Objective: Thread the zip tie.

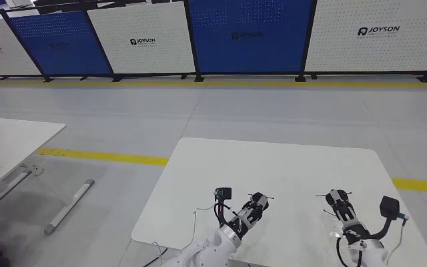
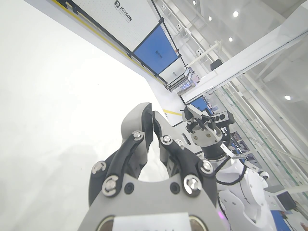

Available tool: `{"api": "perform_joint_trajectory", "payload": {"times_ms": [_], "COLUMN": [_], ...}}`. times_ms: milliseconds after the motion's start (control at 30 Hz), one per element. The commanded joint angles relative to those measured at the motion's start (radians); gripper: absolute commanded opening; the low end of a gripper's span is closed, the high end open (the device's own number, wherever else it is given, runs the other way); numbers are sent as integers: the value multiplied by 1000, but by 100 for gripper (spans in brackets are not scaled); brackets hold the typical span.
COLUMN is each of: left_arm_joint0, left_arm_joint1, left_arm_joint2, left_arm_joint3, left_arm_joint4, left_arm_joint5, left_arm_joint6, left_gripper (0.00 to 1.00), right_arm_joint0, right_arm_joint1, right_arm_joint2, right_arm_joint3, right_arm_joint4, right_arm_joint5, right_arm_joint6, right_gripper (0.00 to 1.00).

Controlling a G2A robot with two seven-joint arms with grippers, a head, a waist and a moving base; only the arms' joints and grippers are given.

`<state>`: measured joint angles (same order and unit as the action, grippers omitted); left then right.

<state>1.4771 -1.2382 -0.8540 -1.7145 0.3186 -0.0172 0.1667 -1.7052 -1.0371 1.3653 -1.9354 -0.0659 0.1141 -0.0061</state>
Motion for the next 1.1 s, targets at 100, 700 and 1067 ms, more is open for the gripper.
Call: {"api": "perform_joint_trajectory", "payload": {"times_ms": [100, 700, 1067], "left_arm_joint0": [0, 0, 0], "left_arm_joint1": [0, 0, 0], "left_arm_joint2": [0, 0, 0], "left_arm_joint3": [0, 0, 0], "left_arm_joint4": [0, 0, 0], "left_arm_joint5": [0, 0, 0], "left_arm_joint6": [0, 0, 0], "left_gripper": [0, 0, 0], "right_arm_joint0": [0, -17, -34], "right_arm_joint1": [0, -11, -21], "right_arm_joint2": [0, -6, -24], "right_arm_joint3": [0, -29, -20], "right_arm_joint4": [0, -29, -64], "right_arm_joint5": [0, -27, -41], "right_arm_joint6": [0, -92, -165], "right_gripper": [0, 0, 0]}}
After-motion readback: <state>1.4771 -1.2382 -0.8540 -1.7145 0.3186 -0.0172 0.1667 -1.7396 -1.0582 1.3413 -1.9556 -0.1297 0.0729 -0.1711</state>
